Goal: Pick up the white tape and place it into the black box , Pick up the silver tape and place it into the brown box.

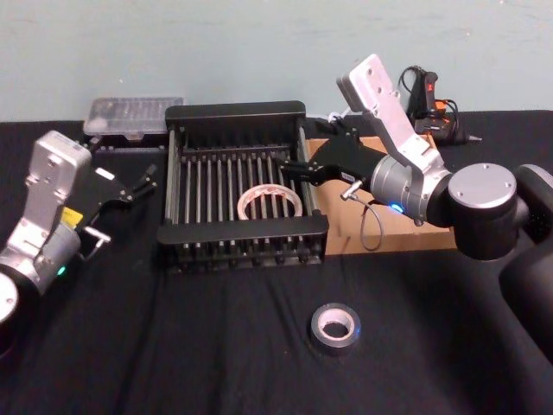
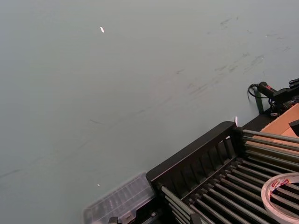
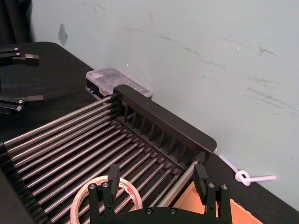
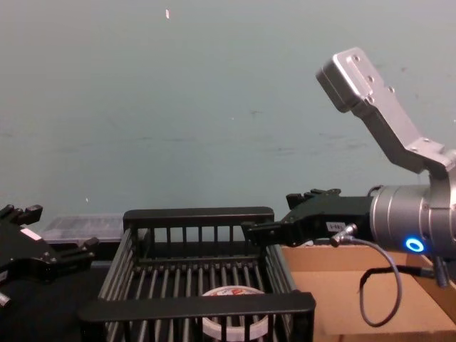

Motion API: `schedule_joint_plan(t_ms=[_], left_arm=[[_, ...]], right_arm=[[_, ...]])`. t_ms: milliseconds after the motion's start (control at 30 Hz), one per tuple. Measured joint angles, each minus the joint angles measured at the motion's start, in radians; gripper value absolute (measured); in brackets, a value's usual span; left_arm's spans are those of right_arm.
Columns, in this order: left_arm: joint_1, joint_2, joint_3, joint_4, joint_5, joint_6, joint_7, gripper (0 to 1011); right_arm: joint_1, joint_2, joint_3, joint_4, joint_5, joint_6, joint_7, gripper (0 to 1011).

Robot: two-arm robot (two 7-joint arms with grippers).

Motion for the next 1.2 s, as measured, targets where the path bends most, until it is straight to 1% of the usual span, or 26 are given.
schedule_joint_plan(t_ms=[300, 433, 567, 667, 700, 767, 800, 833, 867, 900, 967, 1000, 1133, 1200], left_arm=[[0.0, 0.0, 0.0, 0.0, 0.0, 0.0, 0.0, 1001], [0.0, 0.0, 0.0, 0.0, 0.0, 0.0, 0.0, 1001], [0.0, 0.0, 0.0, 0.0, 0.0, 0.0, 0.0, 1001], [0.0, 0.0, 0.0, 0.0, 0.0, 0.0, 0.0, 1001], [0.0, 0.0, 0.0, 0.0, 0.0, 0.0, 0.0, 1001], [0.0, 0.0, 0.0, 0.0, 0.0, 0.0, 0.0, 1001], [0.0, 0.0, 0.0, 0.0, 0.0, 0.0, 0.0, 1001], [0.0, 0.0, 0.0, 0.0, 0.0, 0.0, 0.0, 1001], [0.0, 0.0, 0.0, 0.0, 0.0, 0.0, 0.0, 1001], [0.0, 0.0, 0.0, 0.0, 0.0, 0.0, 0.0, 1001], [0.0, 0.0, 0.0, 0.0, 0.0, 0.0, 0.0, 1001], [0.0, 0.0, 0.0, 0.0, 0.0, 0.0, 0.0, 1001], [0.0, 0.0, 0.0, 0.0, 0.0, 0.0, 0.0, 1001], [0.0, 0.0, 0.0, 0.0, 0.0, 0.0, 0.0, 1001]], right_arm=[[0.0, 0.0, 0.0, 0.0, 0.0, 0.0, 0.0, 1000], [-0.006, -0.001, 0.008, -0.007, -0.001, 0.006, -0.003, 1000], [-0.018, 0.005, 0.021, -0.029, 0.0, 0.019, -0.005, 1000], [-0.041, 0.024, 0.035, -0.067, 0.006, 0.033, -0.001, 1000], [-0.041, 0.024, 0.035, -0.067, 0.006, 0.033, -0.001, 1000], [-0.068, 0.053, 0.05, -0.113, 0.017, 0.046, 0.009, 1000], [-0.068, 0.053, 0.05, -0.113, 0.017, 0.046, 0.009, 1000], [-0.084, 0.07, 0.058, -0.14, 0.023, 0.053, 0.015, 1000], [-0.092, 0.079, 0.062, -0.154, 0.026, 0.057, 0.019, 1000], [-0.111, 0.101, 0.071, -0.187, 0.033, 0.066, 0.026, 1000], [-0.129, 0.123, 0.08, -0.219, 0.042, 0.076, 0.033, 1000], [-0.145, 0.142, 0.089, -0.247, 0.05, 0.084, 0.039, 1000], [-0.182, 0.187, 0.111, -0.31, 0.071, 0.108, 0.05, 1000], [-0.217, 0.227, 0.13, -0.364, 0.095, 0.137, 0.062, 1000]])
